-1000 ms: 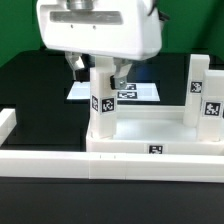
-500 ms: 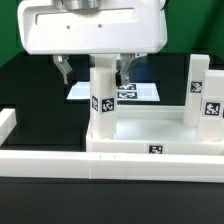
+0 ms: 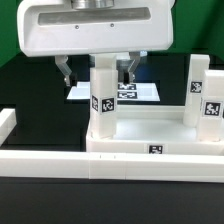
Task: Assemble desk
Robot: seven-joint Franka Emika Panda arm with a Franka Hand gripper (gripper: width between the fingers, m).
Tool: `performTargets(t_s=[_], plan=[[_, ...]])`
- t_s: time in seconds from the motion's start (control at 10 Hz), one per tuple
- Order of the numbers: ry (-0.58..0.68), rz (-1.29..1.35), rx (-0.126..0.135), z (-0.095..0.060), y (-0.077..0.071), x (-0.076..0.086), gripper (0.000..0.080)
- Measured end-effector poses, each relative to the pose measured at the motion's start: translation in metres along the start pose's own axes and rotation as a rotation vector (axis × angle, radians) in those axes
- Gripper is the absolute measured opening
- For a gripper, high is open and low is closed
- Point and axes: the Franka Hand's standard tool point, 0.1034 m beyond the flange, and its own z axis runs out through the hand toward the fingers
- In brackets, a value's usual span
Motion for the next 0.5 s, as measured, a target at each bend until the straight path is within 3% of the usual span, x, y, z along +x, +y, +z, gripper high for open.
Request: performTargets(t_s=[0.5], plan=[[-0.005, -0.278, -0.017, 0.0043, 0.0019, -0.0029, 0.0649]])
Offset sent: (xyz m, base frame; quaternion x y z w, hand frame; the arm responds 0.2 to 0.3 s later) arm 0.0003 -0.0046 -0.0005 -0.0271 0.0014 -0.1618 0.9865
